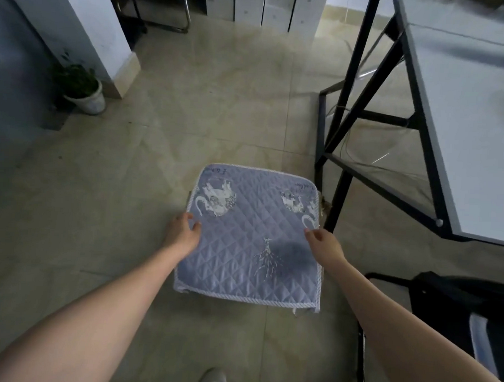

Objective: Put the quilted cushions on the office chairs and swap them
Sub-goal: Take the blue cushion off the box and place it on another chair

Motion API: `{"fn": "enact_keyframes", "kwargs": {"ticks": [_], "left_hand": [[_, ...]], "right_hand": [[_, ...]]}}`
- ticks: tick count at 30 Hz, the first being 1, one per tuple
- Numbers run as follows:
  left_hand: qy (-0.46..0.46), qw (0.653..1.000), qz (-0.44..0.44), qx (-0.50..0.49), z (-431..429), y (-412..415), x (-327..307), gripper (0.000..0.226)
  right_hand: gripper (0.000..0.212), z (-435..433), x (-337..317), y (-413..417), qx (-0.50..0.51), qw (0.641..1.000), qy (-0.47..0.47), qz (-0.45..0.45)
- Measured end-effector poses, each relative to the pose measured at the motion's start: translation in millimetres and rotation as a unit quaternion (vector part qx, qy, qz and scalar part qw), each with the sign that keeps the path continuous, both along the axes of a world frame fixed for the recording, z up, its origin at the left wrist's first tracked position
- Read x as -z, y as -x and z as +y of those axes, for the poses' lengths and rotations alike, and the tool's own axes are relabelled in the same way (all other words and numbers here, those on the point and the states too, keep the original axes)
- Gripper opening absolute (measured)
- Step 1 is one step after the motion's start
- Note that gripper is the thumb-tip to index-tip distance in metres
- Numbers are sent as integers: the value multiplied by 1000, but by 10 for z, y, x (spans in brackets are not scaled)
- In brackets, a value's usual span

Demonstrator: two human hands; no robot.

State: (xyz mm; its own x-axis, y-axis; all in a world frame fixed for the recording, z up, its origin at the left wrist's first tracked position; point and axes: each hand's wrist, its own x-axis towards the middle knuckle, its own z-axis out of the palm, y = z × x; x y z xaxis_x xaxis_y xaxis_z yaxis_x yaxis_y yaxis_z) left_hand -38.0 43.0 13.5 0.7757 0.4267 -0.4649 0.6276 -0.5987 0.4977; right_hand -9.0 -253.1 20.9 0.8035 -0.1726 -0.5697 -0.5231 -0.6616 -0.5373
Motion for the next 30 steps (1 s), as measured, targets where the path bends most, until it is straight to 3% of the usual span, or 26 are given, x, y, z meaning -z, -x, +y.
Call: {"fn": "enact_keyframes", "kwargs": {"ticks": [4,9,17,25,30], "left_hand": [[13,1000,24,9,-7,-121,196,62],[71,997,30,-17,31,-200,450,63],[-1,997,-48,-62,92,-248,641,36],[66,981,-114,-139,98,-338,571,29],[100,972,-162,-138,109,-305,503,20]], "right_hand": [[59,-39,294,-89,49,999,7,1],[70,-18,580,-210,106,994,-3,25],[50,-70,683,-276,231,972,-43,-31],[41,-16,600,-264,243,960,-116,-70],[22,34,449,-181,228,957,-143,-106]]}}
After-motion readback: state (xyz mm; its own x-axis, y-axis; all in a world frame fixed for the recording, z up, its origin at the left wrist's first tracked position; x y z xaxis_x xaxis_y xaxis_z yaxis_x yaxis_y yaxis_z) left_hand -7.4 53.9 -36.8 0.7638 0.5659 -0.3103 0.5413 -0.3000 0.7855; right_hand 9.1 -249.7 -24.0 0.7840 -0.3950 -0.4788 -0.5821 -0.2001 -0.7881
